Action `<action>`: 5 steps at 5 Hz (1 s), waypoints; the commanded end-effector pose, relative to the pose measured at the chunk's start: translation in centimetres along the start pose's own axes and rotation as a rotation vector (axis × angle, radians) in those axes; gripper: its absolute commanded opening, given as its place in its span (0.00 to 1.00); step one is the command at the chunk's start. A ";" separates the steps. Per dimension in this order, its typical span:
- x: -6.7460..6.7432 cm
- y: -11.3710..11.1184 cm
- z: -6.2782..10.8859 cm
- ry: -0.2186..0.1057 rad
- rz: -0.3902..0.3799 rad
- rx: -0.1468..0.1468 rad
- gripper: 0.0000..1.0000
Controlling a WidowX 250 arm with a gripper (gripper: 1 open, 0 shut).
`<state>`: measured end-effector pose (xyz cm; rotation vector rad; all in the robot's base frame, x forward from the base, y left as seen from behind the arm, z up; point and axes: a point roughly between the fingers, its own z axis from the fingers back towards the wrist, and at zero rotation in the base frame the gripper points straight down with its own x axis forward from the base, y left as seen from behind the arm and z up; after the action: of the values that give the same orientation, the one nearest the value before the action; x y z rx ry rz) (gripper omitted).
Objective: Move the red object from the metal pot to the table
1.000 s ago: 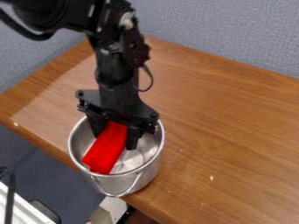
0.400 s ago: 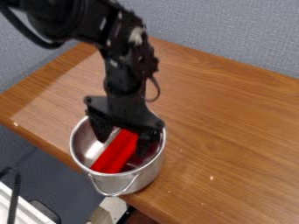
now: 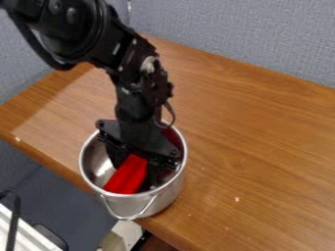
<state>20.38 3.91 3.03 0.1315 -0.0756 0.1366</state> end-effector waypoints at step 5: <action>-0.9 4.3 0.9 0.019 -0.175 0.004 0.00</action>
<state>18.07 7.36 3.42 0.1212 0.0002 -0.0450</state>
